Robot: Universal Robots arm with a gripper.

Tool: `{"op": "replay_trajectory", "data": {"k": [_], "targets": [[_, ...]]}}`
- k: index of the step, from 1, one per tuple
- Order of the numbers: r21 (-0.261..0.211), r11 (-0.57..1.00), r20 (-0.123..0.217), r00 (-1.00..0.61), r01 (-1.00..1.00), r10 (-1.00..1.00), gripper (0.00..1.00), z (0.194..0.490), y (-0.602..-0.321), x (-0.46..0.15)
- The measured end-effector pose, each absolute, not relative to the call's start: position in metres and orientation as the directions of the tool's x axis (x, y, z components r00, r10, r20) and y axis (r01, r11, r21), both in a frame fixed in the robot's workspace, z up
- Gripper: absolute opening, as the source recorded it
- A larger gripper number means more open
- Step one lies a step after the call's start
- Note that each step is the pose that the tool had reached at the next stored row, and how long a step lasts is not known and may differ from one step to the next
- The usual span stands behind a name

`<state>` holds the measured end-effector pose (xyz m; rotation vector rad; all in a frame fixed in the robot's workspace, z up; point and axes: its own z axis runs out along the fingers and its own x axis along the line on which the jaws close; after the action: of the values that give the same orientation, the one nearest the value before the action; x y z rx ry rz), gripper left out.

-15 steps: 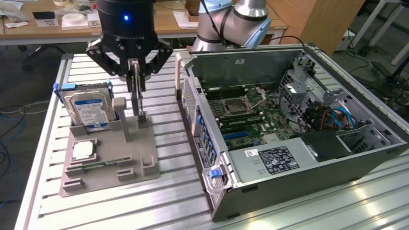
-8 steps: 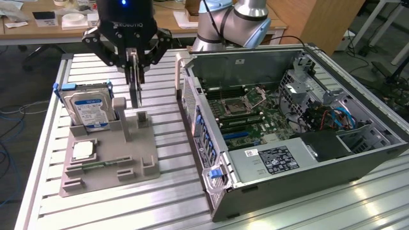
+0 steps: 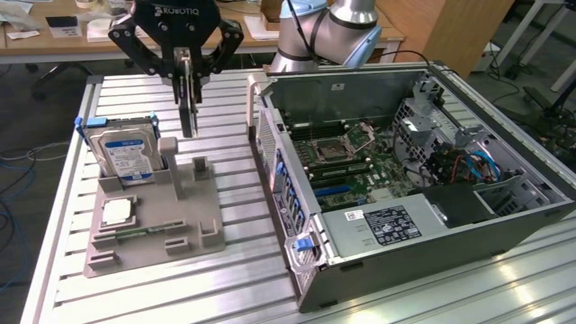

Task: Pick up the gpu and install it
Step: 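Pick up the gpu and move the gpu toward the slot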

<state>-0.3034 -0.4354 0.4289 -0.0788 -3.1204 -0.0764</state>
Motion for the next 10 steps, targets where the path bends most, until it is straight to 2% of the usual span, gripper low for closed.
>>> {"op": "replay_trajectory", "data": {"k": [5, 10], "targets": [[0.048, 0.998, 0.021, -0.999, 0.051, 0.050, 0.28, 0.4289, -0.4354, -0.3031], [0.027, 0.998, 0.019, -0.999, 0.051, 0.050, 0.28, 0.4263, -0.4355, -0.3007]]}}
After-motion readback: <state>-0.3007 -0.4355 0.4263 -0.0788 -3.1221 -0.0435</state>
